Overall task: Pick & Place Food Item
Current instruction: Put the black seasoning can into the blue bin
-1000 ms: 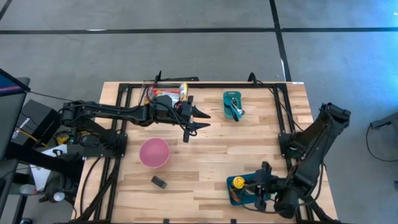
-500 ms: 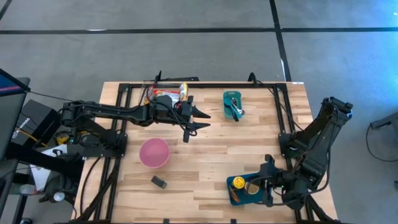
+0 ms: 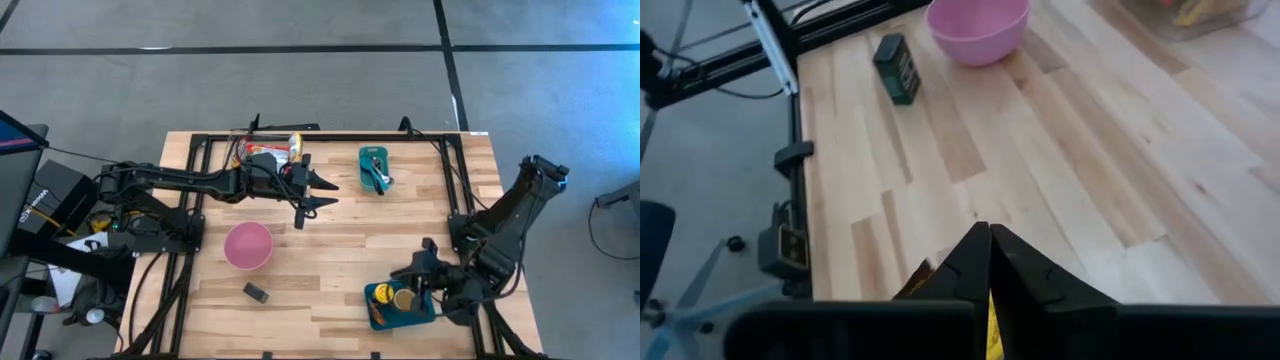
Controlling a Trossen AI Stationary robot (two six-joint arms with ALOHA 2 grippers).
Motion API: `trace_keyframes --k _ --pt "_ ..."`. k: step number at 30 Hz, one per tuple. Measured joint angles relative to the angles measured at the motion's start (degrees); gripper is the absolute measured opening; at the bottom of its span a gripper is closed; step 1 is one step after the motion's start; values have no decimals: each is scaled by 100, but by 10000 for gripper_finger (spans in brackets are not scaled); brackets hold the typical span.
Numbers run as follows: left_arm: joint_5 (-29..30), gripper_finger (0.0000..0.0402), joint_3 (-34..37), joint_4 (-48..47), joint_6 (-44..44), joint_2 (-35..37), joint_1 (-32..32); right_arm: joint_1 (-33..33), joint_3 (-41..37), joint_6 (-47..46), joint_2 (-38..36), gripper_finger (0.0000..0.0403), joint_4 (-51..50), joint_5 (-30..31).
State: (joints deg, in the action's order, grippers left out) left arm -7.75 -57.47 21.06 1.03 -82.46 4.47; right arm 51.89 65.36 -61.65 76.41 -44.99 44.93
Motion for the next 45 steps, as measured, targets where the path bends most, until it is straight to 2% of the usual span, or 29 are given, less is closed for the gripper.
trace_keyframes --k 13,15,19,24,27,32,37,42,45 --pt "0 140 0 21 -9 0 -12 -767 0 79 -404 1 19 13" --pt "0 140 0 103 -322 0 -57 -848 0 81 -413 1 24 13" --pt "-2 140 0 452 -1610 0 -150 -980 0 84 -414 1 28 10" --pt "-2 140 0 1002 -2979 0 -315 -1115 0 460 -414 1 43 -140" --pt "-18 140 0 1150 -3493 0 -457 -1162 0 712 -414 1 45 -272" --pt "-475 140 0 1387 -4046 0 -641 -1164 0 937 -414 1 36 -315" --pt "-910 140 1 1574 -4156 24 -1056 -1147 0 968 -414 1 -29 -317" --pt "-866 138 2 1442 -4205 269 -1543 -1149 0 1100 -411 1 -44 -322" --pt "-460 128 2 965 -4092 604 -1825 -1152 0 1127 -409 1 -115 -327"
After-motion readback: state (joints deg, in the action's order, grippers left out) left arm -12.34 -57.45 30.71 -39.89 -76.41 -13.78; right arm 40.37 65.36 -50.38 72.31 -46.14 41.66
